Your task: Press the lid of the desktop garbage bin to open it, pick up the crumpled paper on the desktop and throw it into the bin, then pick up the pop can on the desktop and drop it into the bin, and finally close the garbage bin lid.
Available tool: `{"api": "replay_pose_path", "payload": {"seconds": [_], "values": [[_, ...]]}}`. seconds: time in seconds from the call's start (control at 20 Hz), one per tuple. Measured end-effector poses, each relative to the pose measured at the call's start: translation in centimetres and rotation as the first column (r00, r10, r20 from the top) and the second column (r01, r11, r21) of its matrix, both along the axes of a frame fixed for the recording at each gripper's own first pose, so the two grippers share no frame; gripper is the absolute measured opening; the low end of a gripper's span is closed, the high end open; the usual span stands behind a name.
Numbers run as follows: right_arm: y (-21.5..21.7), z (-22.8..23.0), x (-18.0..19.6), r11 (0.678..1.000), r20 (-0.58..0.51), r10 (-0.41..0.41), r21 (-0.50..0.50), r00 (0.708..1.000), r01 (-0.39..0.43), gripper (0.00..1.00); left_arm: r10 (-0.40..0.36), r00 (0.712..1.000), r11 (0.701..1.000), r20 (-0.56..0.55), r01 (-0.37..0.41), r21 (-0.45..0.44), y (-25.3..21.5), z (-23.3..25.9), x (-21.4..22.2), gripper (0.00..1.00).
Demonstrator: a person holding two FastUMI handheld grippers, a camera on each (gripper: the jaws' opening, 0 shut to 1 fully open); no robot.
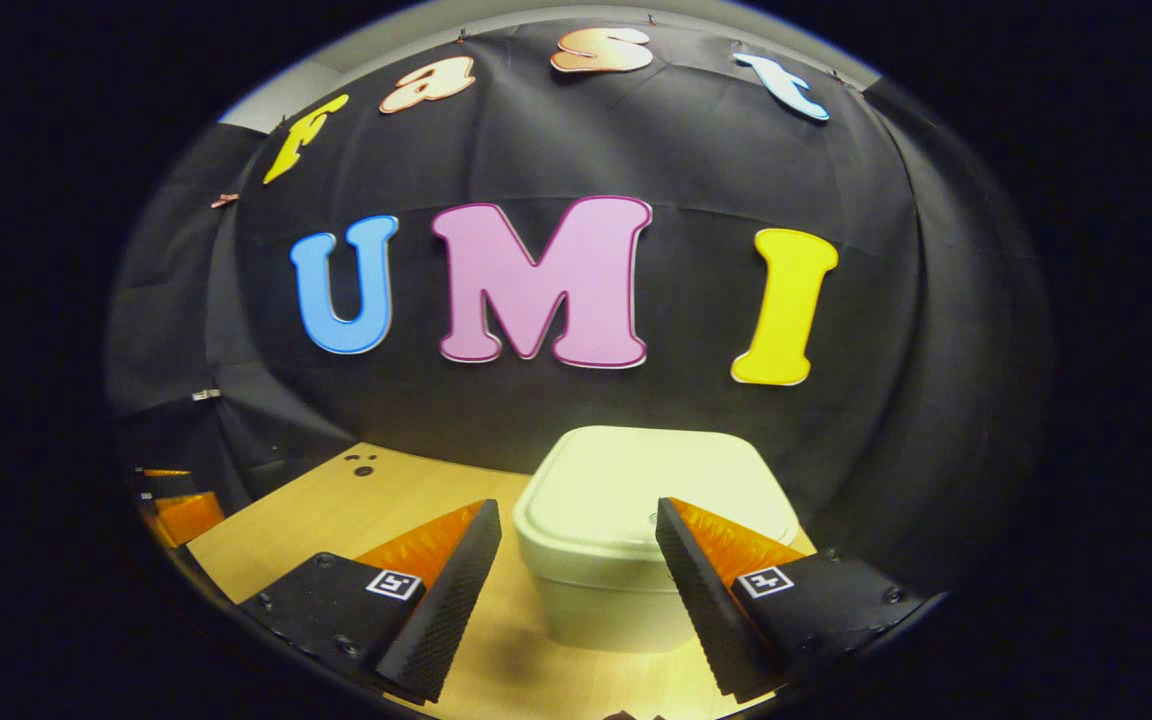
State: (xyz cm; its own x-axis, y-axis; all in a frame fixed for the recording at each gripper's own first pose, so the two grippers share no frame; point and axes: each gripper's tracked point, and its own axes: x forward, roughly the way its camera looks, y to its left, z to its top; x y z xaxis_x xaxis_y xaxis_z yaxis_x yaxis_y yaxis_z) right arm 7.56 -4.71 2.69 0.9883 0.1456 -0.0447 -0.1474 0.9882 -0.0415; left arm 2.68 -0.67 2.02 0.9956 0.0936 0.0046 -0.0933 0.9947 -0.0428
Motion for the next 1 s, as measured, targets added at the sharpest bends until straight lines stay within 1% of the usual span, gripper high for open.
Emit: {"api": "replay_pose_path", "payload": {"seconds": [0.1, 0.2, 0.3, 0.45, 0.55, 0.7, 0.9, 1.0], "values": [[2.0, -1.1, -1.7, 0.998, -0.026, 0.062, 0.024, 0.998, -0.062, 0.98, 0.028, 0.999, 0.999, 0.025, -0.029, 0.018, -0.4, 0.4, -0.2, 0.95], [3.2, -2.4, -3.4, 0.995, -0.041, 0.104, 0.012, 0.994, -0.104, 0.98, 0.059, 0.997, 0.998, 0.045, -0.06, 0.021, -0.4, 0.9, -0.9, 0.96], [3.6, -4.0, -4.7, 0.993, -0.073, 0.113, -0.024, 0.991, -0.115, 0.98, 0.037, 0.998, 0.999, 0.048, -0.037, -0.003, -1.2, 1.2, -1.3, 0.95], [3.5, -5.0, -6.0, 0.996, -0.097, 0.084, -0.014, 0.992, -0.086, 0.98, -0.011, 1.0, 0.999, 0.025, 0.012, -0.043, -1.6, 0.5, -2.2, 0.96], [3.4, -5.6, -6.5, 0.999, -0.118, 0.052, 0.012, 0.992, -0.051, 0.99, -0.033, 0.999, 0.999, -0.005, 0.032, -0.036, -1.5, -0.6, -2.4, 0.95], [4.0, -6.9, -8.0, 0.998, -0.155, 0.029, 0.054, 0.987, -0.021, 0.98, -0.059, 0.997, 0.998, -0.046, 0.057, -0.038, -1.3, -2.1, -2.8, 0.96], [5.0, -8.2, -10.2, 0.997, -0.173, -0.003, 0.073, 0.985, 0.015, 0.98, -0.097, 0.993, 0.995, -0.066, 0.096, -0.015, -0.6, -3.4, -3.5, 0.96], [5.8, -8.9, -11.1, 0.998, -0.17, -0.019, 0.061, 0.985, 0.029, 0.99, -0.121, 0.991, 0.993, -0.058, 0.121, -0.003, -0.6, -3.7, -4.2, 0.96]]}}
